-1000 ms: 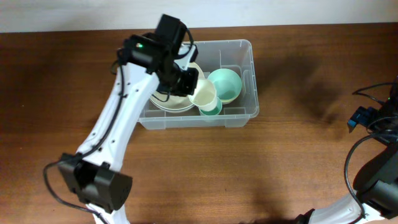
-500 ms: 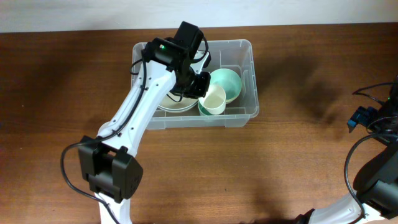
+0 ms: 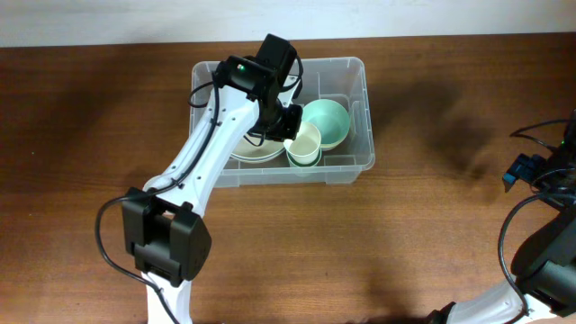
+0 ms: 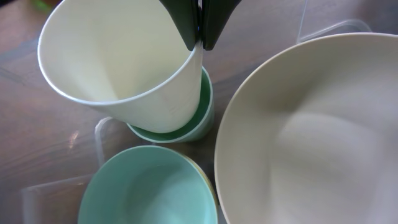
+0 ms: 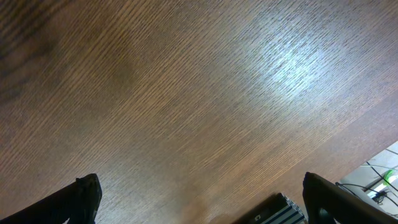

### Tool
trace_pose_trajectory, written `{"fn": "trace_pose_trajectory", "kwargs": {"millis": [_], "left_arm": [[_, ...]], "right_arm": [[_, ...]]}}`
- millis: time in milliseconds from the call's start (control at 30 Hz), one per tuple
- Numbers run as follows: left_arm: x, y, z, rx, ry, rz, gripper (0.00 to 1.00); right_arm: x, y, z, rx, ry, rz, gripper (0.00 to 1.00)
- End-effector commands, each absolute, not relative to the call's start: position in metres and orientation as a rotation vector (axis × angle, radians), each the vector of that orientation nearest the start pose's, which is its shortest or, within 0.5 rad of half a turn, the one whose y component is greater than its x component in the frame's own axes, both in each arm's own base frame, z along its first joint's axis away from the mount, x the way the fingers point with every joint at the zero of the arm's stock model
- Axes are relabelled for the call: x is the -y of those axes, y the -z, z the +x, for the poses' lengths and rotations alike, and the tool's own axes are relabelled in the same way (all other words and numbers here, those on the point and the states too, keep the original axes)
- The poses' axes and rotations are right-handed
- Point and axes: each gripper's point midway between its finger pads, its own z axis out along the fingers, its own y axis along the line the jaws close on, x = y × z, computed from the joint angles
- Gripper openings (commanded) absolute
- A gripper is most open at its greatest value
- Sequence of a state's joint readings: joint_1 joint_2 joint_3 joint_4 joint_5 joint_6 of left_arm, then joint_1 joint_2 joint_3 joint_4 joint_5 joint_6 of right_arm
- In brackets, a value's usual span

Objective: Pack container
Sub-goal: 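Release the cream cup and move the left gripper to the grey cup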

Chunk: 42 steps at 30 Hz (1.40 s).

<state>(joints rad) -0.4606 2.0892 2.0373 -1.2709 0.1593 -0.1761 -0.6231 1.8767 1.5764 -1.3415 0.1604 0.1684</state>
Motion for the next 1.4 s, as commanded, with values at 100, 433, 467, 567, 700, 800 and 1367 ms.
{"fn": "trace_pose_trajectory", "kwargs": {"millis": [100, 433, 467, 567, 700, 800, 1367], "left_arm": [[0.224, -0.142, 0.401, -2.926, 0.309, 0.456, 0.10], [0.222, -0.151, 0.409, -2.888, 0.268, 0.448, 0.42], [0.223, -0.157, 0.412, -2.871, 0.274, 0.446, 0.44], [0.226, -0.180, 0.423, -2.797, 0.291, 0.470, 0.54], [0.206, -0.229, 0.435, -2.708, 0.227, 0.438, 0.76], [0.174, -0.263, 0.435, -2.679, 0.133, 0.363, 0.83], [0.035, -0.304, 0.379, -2.767, 0.047, -0.072, 0.97]], "right_arm": [[0.222, -0.116, 0.256, -2.957, 0.251, 1.244, 0.99], [0.222, -0.116, 0.256, -2.957, 0.251, 1.244, 0.99], [0.222, -0.116, 0.256, -2.957, 0.251, 1.244, 0.99], [0.222, -0.116, 0.256, -2.957, 0.251, 1.244, 0.99], [0.222, -0.116, 0.256, -2.957, 0.251, 1.244, 0.99], [0.222, -0.116, 0.256, -2.957, 0.251, 1.244, 0.99], [0.222, -0.116, 0.256, -2.957, 0.251, 1.244, 0.99]]}}
